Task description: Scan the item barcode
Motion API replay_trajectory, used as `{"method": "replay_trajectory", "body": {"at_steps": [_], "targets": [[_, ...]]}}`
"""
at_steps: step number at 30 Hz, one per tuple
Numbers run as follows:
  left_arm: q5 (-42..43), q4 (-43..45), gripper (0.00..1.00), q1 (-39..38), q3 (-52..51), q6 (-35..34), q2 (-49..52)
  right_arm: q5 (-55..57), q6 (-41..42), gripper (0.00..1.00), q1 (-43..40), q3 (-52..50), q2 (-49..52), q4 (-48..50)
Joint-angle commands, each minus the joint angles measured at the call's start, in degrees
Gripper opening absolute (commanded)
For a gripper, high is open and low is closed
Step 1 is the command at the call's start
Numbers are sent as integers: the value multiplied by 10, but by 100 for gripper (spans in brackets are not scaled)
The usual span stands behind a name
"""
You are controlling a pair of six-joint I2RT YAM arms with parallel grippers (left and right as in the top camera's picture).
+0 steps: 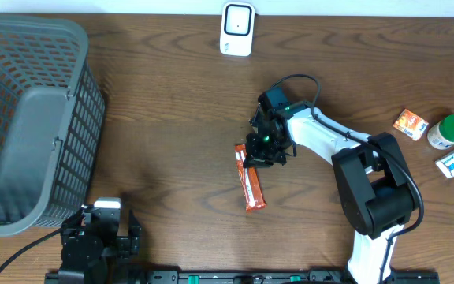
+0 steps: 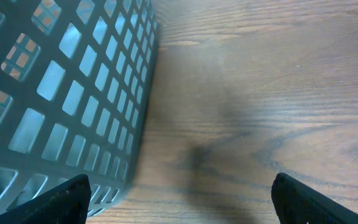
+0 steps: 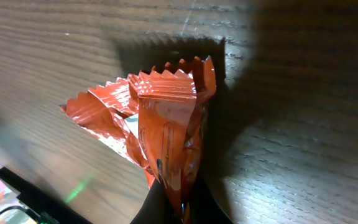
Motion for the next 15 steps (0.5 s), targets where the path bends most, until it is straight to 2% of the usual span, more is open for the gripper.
{"method": "replay_trajectory", "body": {"at_steps": [1,5,9,11,15], "targets": [[3,0,92,2,-1,1,-2,153,14,2,-2,-50,21,-13],[3,0,92,2,-1,1,-2,133,32,1,-9,-50,-81,-23],[3,0,92,2,-1,1,-2,127,118,1,-24,-50,-178,-50],[3,0,92,2,-1,1,-2,79,164,1,-34,-50,-239,-56],[3,0,92,2,-1,1,-2,57,277,1,-35,-50,-301,-64]]}}
